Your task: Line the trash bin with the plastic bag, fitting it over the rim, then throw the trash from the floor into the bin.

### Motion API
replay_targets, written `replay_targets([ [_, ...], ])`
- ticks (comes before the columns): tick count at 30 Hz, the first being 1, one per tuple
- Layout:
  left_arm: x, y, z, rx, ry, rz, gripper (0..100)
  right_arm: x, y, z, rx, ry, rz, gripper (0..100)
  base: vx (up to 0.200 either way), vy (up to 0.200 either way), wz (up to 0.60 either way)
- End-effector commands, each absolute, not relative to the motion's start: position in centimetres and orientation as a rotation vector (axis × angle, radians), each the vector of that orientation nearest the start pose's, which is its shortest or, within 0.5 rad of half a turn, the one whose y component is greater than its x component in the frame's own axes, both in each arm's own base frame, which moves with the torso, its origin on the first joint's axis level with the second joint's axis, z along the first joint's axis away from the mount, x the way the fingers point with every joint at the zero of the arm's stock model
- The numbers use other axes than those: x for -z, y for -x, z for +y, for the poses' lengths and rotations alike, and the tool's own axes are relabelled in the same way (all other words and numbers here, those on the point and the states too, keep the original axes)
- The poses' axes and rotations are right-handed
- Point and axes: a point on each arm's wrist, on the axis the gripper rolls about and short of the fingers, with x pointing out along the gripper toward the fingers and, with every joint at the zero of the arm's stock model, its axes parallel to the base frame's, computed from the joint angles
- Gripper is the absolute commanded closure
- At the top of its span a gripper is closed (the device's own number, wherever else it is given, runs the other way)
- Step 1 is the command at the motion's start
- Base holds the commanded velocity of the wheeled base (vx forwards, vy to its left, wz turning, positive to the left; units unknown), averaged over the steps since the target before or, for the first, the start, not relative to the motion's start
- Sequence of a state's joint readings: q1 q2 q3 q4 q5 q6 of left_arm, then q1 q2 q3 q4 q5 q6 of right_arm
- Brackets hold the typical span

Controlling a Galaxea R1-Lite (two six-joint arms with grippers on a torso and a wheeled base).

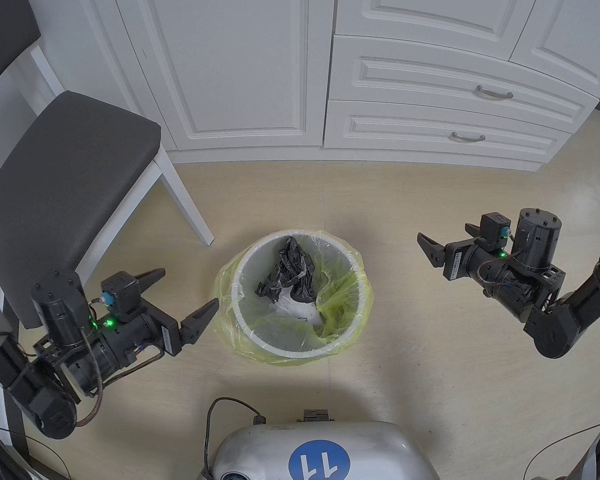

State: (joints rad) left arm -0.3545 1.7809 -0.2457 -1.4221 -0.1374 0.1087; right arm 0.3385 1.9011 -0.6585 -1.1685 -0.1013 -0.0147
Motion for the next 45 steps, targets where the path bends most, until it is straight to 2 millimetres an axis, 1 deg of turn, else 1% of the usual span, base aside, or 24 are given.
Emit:
replay_targets([
  [1,-0.9,-28.3,-8.1,0.429,-0.065,0.365,0,-11.2,-32.0,11.1,-0.235,0.060,0.130,0,0.000,0.000,0.00],
  [2,-0.3,-28.9,-8.0,0.424,-0.047,0.375,0,-10.9,-32.2,11.1,-0.232,0.065,0.136,0,0.000,0.000,0.00],
  [3,-0.3,-28.9,-8.0,0.424,-0.047,0.375,0,-10.9,-32.2,11.1,-0.232,0.065,0.136,0,0.000,0.000,0.00],
  [4,0.4,-29.7,-7.9,0.425,0.006,0.387,0,-10.7,-32.4,11.0,-0.228,0.067,0.138,0,0.000,0.000,0.00],
  [5,0.7,-30.0,-8.0,0.428,0.038,0.396,0,-10.6,-32.6,11.0,-0.226,0.067,0.137,0,0.000,0.000,0.00],
  [9,0.8,-30.9,-8.2,0.421,0.114,0.389,0,-10.2,-32.9,11.1,-0.226,0.068,0.142,0,0.000,0.000,0.00],
  [10,1.0,-31.7,-8.3,0.411,0.164,0.381,0,-9.9,-32.9,11.3,-0.234,0.070,0.152,0,0.000,0.000,0.00],
  [14,1.5,-33.0,-8.5,0.392,0.249,0.375,0,-9.1,-33.2,11.6,-0.240,0.073,0.161,0,0.000,0.000,0.00],
  [15,1.5,-33.0,-8.5,0.391,0.250,0.374,0,-9.1,-33.3,11.6,-0.240,0.073,0.161,0,0.000,0.000,0.00],
  [20,1.8,-35.1,-8.0,0.352,0.293,0.325,0,-8.7,-33.5,11.7,-0.240,0.071,0.153,0,0.000,0.000,0.00],
  [27,2.5,-35.7,-7.8,0.329,0.316,0.331,0,-8.3,-33.6,11.8,-0.242,0.073,0.161,0,0.000,0.000,0.00],
  [32,4.0,-36.2,-8.2,0.316,0.311,0.348,0,-8.0,-33.7,11.9,-0.242,0.075,0.170,0,0.000,0.000,0.00],
  [35,4.9,-36.8,-8.4,0.297,0.307,0.351,0,-7.6,-33.8,11.9,-0.242,0.079,0.180,0,0.000,0.000,0.00],
  [39,5.7,-37.4,-8.5,0.278,0.305,0.345,0,-7.2,-33.9,12.0,-0.244,0.081,0.187,0,0.000,0.000,0.00],
  [45,6.7,-37.6,-9.7,0.281,0.297,0.351,0,-6.8,-34.0,12.2,-0.247,0.083,0.196,0,0.000,0.000,0.00],
])
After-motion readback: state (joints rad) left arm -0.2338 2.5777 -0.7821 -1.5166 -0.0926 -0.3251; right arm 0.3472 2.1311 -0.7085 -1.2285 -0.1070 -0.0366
